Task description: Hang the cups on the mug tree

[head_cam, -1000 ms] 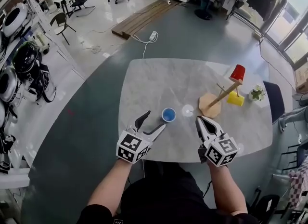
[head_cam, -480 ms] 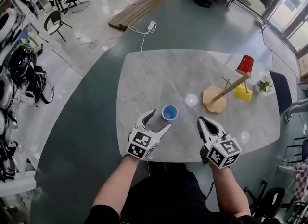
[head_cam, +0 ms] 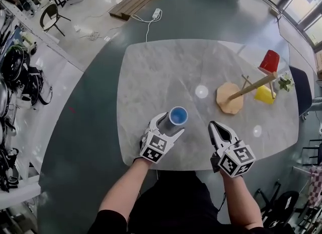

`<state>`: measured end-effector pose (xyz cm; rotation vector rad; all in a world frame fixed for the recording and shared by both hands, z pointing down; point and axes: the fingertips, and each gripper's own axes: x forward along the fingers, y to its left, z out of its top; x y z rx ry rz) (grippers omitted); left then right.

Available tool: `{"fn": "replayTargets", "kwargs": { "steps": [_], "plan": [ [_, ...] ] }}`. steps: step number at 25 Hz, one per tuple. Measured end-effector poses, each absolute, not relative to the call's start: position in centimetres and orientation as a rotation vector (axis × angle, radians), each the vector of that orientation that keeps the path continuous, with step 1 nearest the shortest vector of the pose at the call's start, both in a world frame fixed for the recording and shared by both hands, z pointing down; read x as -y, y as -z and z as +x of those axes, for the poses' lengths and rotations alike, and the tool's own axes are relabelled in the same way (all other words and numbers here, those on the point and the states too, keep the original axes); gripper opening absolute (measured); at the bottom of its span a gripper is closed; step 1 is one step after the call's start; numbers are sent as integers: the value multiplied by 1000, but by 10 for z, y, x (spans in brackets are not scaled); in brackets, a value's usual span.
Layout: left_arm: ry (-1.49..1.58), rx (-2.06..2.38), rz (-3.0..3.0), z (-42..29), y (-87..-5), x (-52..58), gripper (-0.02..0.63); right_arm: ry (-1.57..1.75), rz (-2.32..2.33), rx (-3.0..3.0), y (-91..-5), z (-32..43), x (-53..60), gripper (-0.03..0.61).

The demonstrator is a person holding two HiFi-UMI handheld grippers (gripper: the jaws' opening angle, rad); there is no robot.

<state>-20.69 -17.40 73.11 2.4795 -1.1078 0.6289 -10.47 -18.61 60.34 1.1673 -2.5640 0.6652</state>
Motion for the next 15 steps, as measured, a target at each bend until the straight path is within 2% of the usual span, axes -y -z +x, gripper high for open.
{"fn": "replayTargets", "kwargs": {
  "steps": [10,15],
  "plan": [
    [-591,1139,2430,-190,-748,201,353,-738,1151,2527,-618,-95,194,12],
    [-589,1129,2452,-186,-736,206,316,-733,1149,2536,-607,-96,194,12]
  ]
}}
